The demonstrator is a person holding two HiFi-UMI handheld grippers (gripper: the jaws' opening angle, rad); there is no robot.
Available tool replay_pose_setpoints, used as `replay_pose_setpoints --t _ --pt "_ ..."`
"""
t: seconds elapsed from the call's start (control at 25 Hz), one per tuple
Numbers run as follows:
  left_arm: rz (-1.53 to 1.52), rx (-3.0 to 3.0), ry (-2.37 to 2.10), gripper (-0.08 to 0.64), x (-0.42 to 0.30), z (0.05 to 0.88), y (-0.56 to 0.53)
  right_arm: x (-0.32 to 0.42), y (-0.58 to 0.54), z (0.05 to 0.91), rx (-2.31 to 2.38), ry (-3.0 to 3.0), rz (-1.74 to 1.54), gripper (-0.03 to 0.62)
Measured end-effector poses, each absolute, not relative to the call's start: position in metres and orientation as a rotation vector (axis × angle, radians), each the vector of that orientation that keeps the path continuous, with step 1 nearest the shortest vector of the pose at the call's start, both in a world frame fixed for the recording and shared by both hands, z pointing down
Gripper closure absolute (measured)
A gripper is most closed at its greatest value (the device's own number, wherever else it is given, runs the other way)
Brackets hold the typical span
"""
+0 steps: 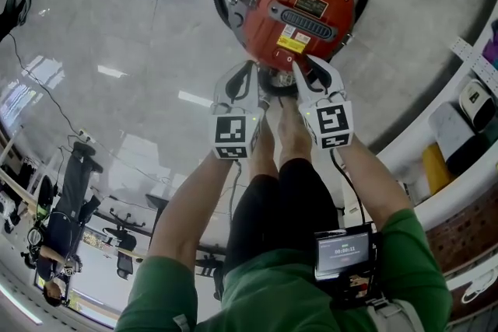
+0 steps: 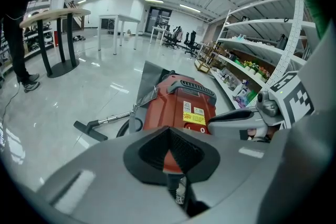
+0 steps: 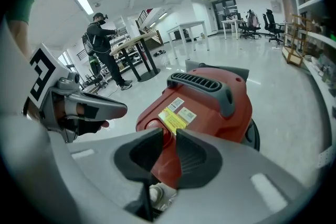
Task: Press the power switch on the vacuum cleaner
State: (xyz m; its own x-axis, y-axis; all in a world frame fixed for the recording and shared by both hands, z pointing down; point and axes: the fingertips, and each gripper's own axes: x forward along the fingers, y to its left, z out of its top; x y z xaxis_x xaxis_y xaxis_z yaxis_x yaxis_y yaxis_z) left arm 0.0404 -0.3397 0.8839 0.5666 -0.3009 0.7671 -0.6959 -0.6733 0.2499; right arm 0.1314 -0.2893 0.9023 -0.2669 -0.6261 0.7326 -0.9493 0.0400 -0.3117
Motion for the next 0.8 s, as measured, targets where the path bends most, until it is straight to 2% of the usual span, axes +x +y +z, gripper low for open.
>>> replay_pose_setpoints --t 0.8 --pt "0.953 2.279 -0.801 0.552 0.041 0.8846 -0.3493 0.1324 -0.2882 0.9067 1.583 -1.892 1.105 0.528"
